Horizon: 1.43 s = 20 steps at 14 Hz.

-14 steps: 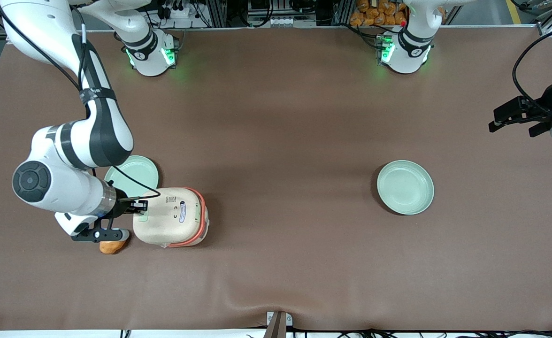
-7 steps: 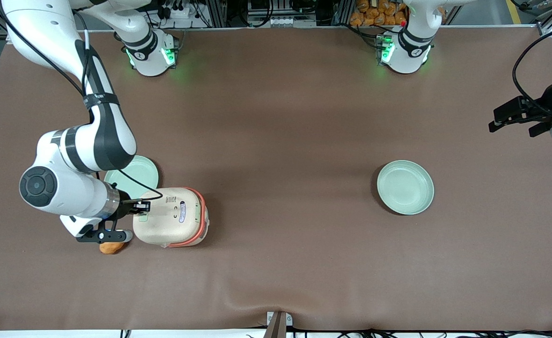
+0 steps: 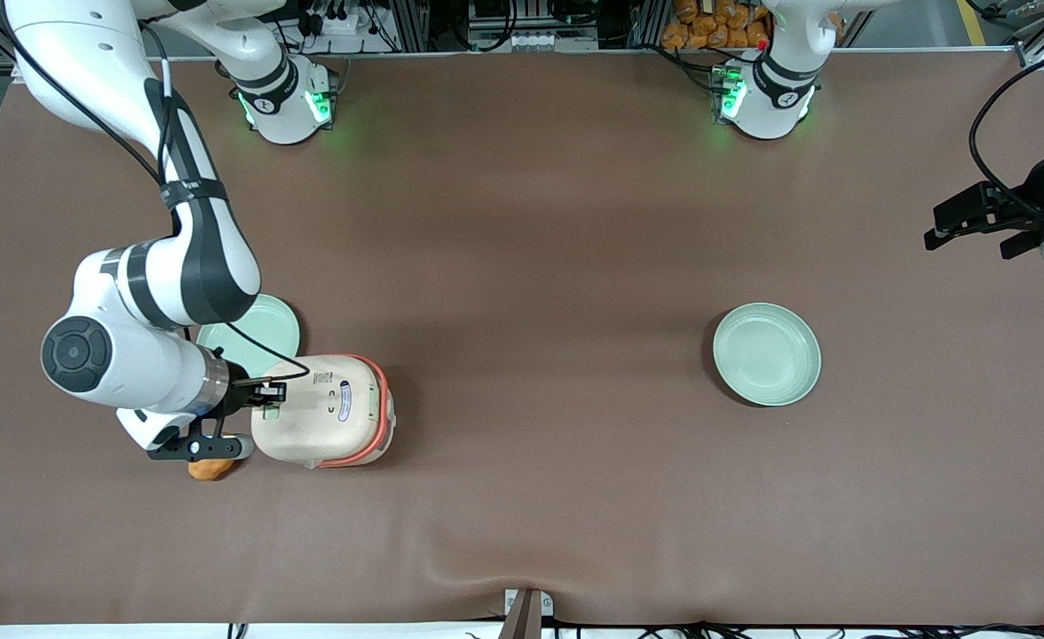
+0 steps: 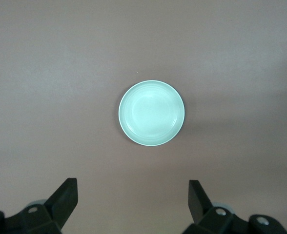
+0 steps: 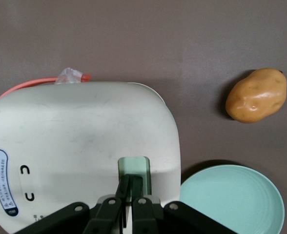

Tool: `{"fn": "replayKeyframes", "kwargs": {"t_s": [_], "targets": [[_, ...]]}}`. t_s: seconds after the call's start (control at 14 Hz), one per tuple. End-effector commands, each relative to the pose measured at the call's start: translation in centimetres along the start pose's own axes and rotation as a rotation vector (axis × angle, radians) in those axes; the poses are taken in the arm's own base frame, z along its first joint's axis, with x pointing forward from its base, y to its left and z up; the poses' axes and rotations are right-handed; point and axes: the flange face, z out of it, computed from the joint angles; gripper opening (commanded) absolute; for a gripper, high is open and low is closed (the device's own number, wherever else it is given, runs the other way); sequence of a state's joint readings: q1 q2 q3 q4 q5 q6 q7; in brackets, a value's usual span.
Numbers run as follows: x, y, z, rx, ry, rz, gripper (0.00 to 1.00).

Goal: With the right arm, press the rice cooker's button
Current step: 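Press the rice cooker's lid button down with the closed right gripper, then lift the right gripper off the button as the lid springs open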

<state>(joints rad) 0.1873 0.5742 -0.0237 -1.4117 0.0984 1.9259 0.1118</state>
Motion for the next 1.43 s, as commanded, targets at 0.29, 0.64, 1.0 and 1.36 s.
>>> {"fn": "replayKeyframes", "kwargs": {"t_s": [0.29,0.64,1.0,1.36], "targets": [[0.9,0.0,0.4,0.007,0.026,-0.015,0.09],[0.5,-0.4,-3.2,0.014,0.016,-0.022,0.12],[-1.6,-1.3,-10.9,0.046,0.038,-0.033,0.22],[-4.6,-1.4,-19.2,0.097,0.148,-0.036,0.94]]}}
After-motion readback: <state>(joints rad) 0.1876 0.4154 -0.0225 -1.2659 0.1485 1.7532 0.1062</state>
